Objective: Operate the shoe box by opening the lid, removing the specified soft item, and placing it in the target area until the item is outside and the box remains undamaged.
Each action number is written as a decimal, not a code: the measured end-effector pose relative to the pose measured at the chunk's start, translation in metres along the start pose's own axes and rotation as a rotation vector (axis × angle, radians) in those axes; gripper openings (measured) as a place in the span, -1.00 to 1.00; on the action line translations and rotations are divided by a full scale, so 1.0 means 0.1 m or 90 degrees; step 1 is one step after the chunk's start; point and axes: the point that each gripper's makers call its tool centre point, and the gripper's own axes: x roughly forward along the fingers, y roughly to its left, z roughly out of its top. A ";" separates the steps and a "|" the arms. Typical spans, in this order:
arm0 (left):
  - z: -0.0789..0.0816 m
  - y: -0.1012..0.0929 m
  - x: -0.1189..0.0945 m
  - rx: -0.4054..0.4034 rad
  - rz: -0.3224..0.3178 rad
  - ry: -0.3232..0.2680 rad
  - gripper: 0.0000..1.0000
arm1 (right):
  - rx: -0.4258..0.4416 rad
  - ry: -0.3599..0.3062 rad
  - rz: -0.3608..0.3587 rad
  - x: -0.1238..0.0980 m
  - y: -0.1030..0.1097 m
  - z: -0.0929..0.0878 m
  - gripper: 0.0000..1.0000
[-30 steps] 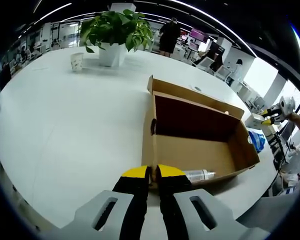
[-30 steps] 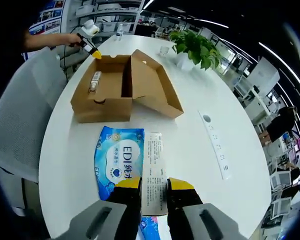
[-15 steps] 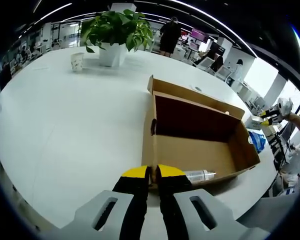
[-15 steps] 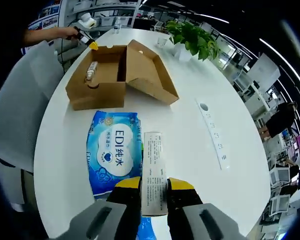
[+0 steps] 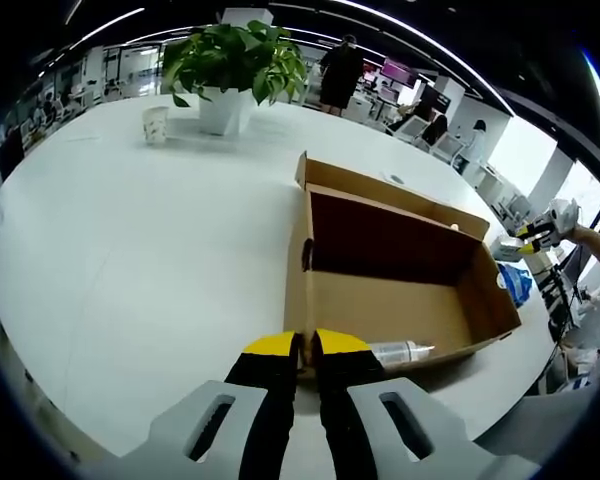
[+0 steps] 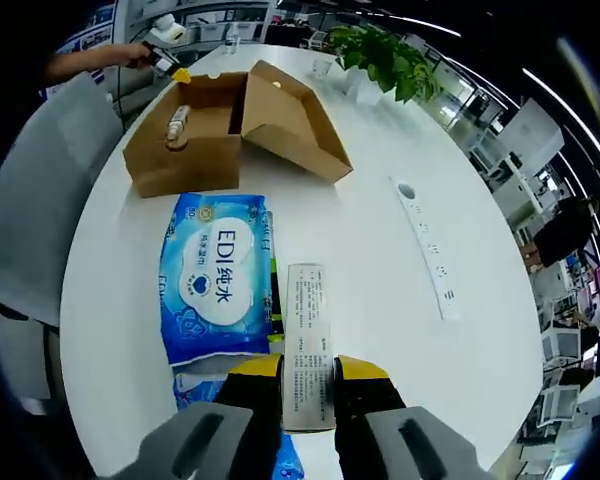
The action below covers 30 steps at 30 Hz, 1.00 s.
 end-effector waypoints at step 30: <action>0.00 0.01 0.01 0.002 0.001 -0.002 -0.92 | -0.010 0.074 0.013 0.05 -0.06 -0.47 -0.70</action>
